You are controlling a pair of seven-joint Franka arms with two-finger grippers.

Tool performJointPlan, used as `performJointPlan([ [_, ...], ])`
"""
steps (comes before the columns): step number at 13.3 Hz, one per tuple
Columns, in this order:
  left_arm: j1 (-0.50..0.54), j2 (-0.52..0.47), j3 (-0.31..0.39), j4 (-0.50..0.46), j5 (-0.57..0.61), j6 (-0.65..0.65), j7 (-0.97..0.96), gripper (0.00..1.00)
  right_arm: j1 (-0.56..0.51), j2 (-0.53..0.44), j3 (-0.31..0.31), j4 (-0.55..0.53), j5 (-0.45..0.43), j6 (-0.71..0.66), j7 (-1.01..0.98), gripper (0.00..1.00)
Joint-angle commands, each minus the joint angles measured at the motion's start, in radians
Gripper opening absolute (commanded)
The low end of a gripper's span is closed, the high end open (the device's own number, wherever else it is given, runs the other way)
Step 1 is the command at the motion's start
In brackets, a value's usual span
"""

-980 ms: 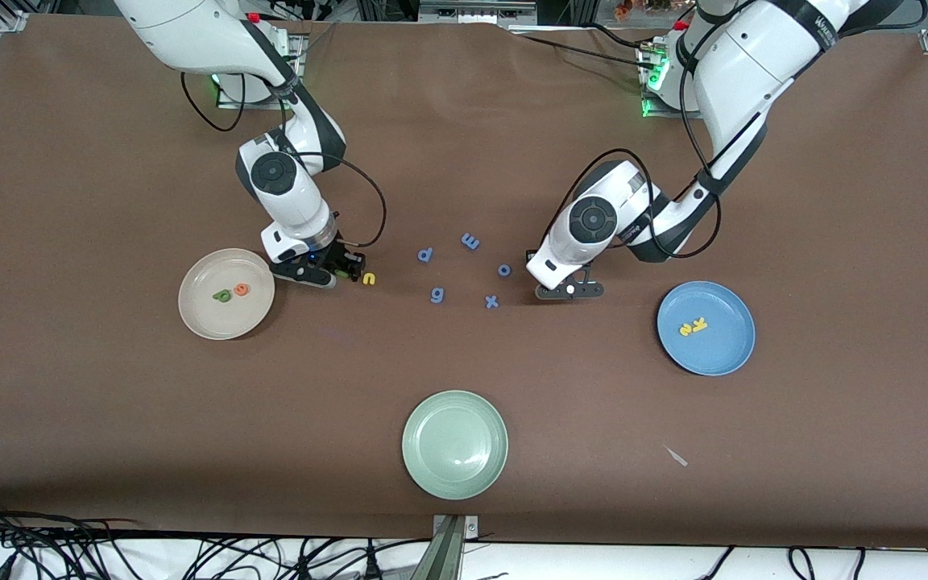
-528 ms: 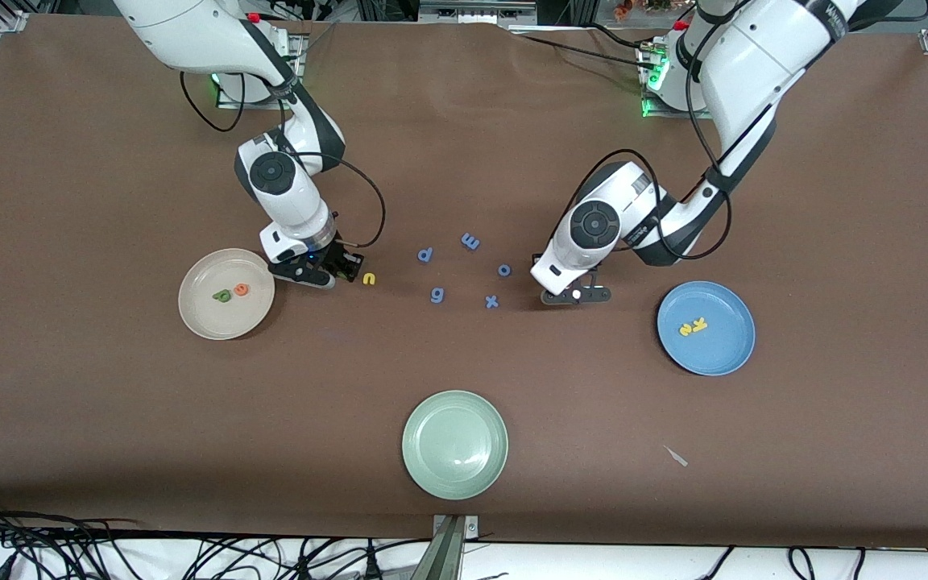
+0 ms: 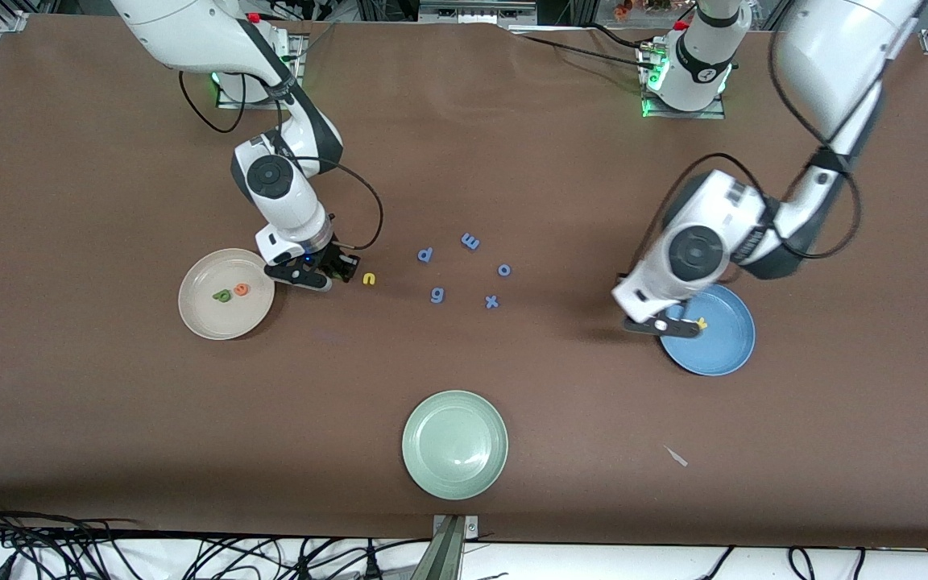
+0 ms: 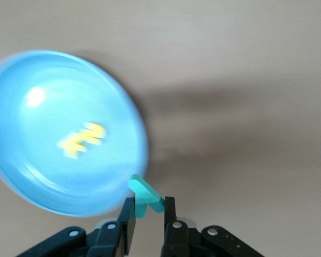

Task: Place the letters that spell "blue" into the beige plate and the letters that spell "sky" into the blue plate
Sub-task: 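Drop y in blue plate with the left gripper while the right gripper drops l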

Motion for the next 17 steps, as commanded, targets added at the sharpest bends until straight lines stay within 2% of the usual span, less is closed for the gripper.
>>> performJointPlan([
  [1, 0.110, 0.034, -0.014, -0.003, 0.115, 0.027, 0.163, 0.13, -0.001, -0.097, -0.074, -0.003, -0.005, -0.124, -0.185, 0.28],
  [2, 0.141, 0.048, -0.014, -0.005, 0.118, 0.037, 0.196, 0.14, -0.001, -0.120, -0.111, -0.003, 0.000, -0.173, -0.259, 0.28],
  [3, 0.152, 0.059, -0.014, -0.005, 0.120, 0.037, 0.205, 0.29, -0.001, -0.136, -0.139, -0.003, 0.001, -0.204, -0.326, 0.28],
  [4, 0.154, 0.059, -0.014, -0.005, 0.121, 0.037, 0.205, 0.64, -0.001, -0.142, -0.166, -0.010, 0.001, -0.209, -0.392, 0.29],
  [5, 0.155, 0.051, -0.016, -0.003, 0.121, 0.034, 0.207, 1.00, -0.003, -0.141, -0.203, -0.032, 0.003, -0.197, -0.452, 0.34],
  [6, 0.154, 0.043, -0.023, 0.001, 0.118, 0.026, 0.207, 1.00, -0.005, -0.141, -0.231, -0.064, 0.006, -0.148, -0.498, 0.34],
  [7, 0.154, 0.018, -0.033, 0.019, 0.103, 0.017, 0.204, 1.00, -0.005, -0.138, -0.242, -0.088, 0.008, -0.101, -0.514, 0.40],
  [8, 0.152, -0.007, -0.055, 0.041, 0.101, -0.018, 0.202, 1.00, -0.005, -0.134, -0.242, -0.092, 0.011, -0.093, -0.513, 0.60],
  [10, 0.154, -0.044, -0.094, 0.122, 0.100, -0.090, 0.204, 1.00, -0.005, -0.136, -0.239, -0.088, 0.014, -0.099, -0.490, 0.73],
  [12, 0.155, -0.052, -0.155, 0.253, 0.072, -0.222, 0.202, 1.00, -0.001, -0.138, -0.185, -0.081, 0.014, -0.102, -0.380, 0.73],
  [15, 0.143, -0.059, -0.175, 0.461, 0.060, -0.388, 0.202, 1.00, 0.009, -0.110, -0.066, -0.011, 0.012, -0.108, -0.113, 0.73],
  [17, 0.155, -0.087, -0.174, 0.503, 0.022, -0.397, 0.201, 1.00, 0.011, -0.049, -0.015, 0.066, 0.012, -0.125, 0.004, 0.73],
])
